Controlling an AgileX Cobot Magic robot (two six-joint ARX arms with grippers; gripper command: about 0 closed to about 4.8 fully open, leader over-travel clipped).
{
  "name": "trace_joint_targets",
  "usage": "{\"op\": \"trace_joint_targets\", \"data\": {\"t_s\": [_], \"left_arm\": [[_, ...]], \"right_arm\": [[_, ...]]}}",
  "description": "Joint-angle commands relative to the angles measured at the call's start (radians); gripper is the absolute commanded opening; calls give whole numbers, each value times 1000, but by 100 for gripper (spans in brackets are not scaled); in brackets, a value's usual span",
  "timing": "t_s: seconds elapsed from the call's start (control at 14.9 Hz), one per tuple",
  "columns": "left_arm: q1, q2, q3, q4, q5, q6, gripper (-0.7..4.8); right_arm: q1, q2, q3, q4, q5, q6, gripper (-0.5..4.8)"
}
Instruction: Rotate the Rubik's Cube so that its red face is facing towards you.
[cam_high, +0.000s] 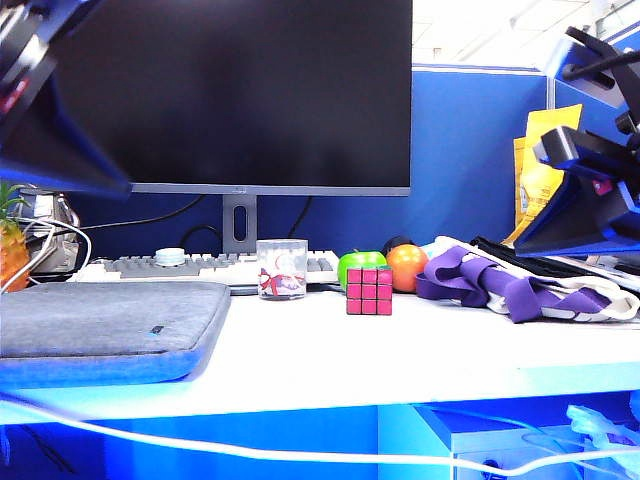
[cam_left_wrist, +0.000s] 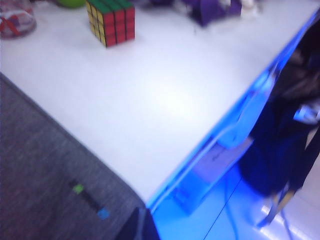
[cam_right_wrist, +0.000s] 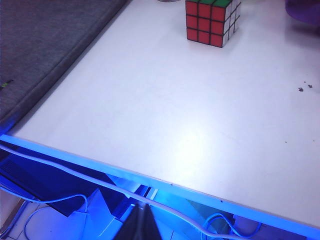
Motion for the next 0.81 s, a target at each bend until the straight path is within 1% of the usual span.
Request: {"op": "trace_joint_targets", "data": {"t_s": [0.07, 0.47, 0.54, 0.6, 0.67, 0.74, 0.81], "left_arm": [[0, -2, 5, 11, -6, -6, -1], [0, -18, -4, 11, 1, -8, -2], [1, -48, -14, 4, -14, -8, -2], [0, -87, -29, 2, -12, -8, -1], [0, -127, -42, -6, -14, -8, -2], [1, -209, -50, -43, -13, -8, -1], [2, -283, -50, -76, -13, -8, -2]], "right_arm": [[0, -2, 3, 10, 0, 3, 0], [0, -21, -9, 14, 2, 3, 0], [0, -56, -37, 34, 6, 3, 0], [0, -89, -95, 96, -8, 3, 0], [0, -124, -142, 124, -3, 3, 0], [0, -206, -199, 89, -7, 3, 0], [-2, -289, -209, -24, -6, 3, 0]]}}
